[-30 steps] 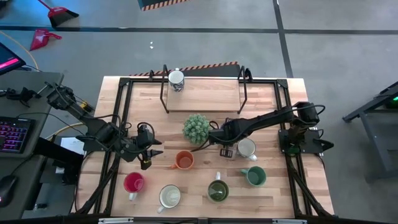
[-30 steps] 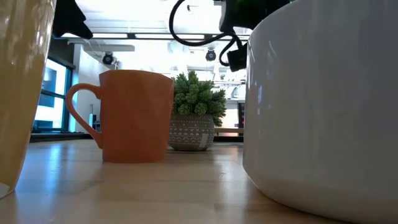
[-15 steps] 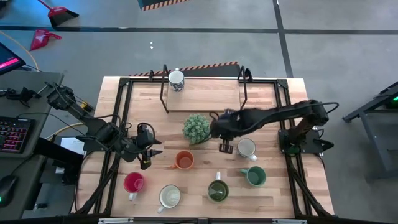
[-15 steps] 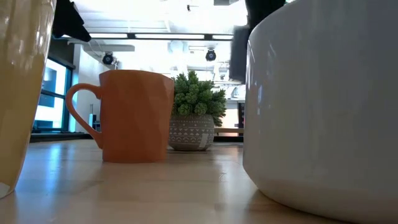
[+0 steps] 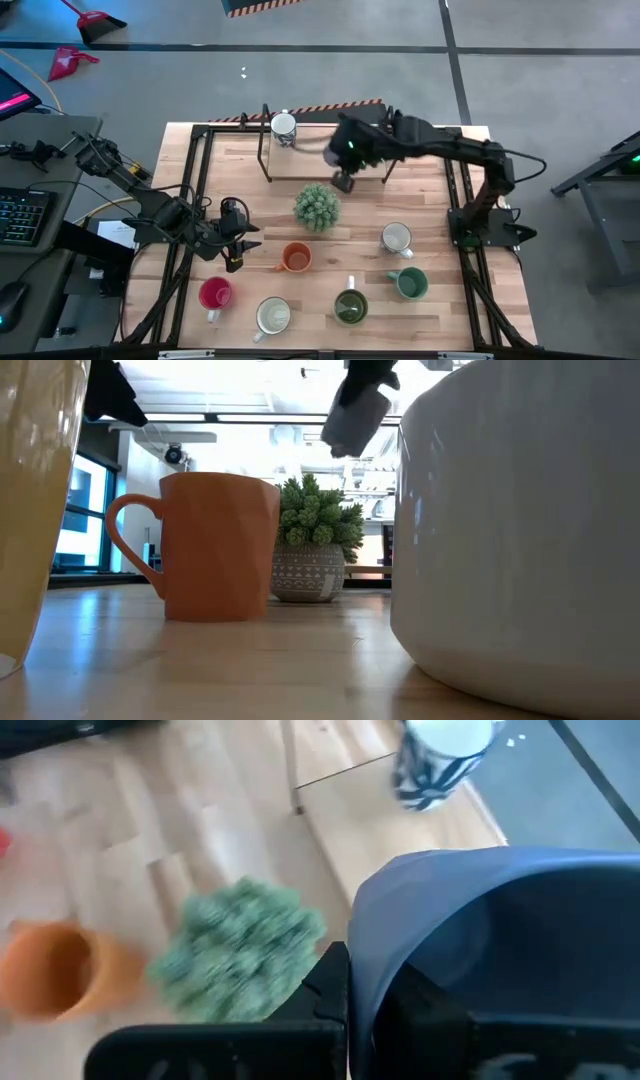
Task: Place coffee mugs
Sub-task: Put the blue mug on the shelf
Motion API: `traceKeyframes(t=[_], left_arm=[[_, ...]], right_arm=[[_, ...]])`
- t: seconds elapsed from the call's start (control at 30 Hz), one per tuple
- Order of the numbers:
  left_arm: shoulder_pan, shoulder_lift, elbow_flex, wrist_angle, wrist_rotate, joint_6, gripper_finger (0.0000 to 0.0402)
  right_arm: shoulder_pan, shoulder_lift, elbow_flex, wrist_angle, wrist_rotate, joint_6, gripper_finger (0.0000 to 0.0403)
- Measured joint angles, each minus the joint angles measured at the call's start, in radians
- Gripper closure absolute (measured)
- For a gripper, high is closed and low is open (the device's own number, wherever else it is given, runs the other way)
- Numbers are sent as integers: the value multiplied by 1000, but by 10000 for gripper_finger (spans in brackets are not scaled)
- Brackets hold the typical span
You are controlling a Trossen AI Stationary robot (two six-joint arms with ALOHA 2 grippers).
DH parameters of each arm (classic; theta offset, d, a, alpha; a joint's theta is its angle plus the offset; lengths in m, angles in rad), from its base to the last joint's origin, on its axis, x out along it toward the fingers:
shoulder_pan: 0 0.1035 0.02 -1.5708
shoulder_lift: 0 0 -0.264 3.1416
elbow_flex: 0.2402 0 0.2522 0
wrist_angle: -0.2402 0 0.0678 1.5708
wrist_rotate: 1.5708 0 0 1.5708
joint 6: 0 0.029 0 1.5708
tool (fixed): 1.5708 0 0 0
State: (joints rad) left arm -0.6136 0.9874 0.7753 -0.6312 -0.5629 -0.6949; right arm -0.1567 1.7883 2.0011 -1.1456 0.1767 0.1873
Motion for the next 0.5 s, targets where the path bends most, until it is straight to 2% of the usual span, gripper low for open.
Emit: traceKeyframes(t=[0.17, 0.5], left_arm=[[0, 0, 0, -1, 5, -7, 225], [0, 0, 0, 0, 22, -11, 225]], right_arm=[[-103, 105, 52, 35, -82, -67, 403], [-218, 311, 152, 24, -143, -148, 403]])
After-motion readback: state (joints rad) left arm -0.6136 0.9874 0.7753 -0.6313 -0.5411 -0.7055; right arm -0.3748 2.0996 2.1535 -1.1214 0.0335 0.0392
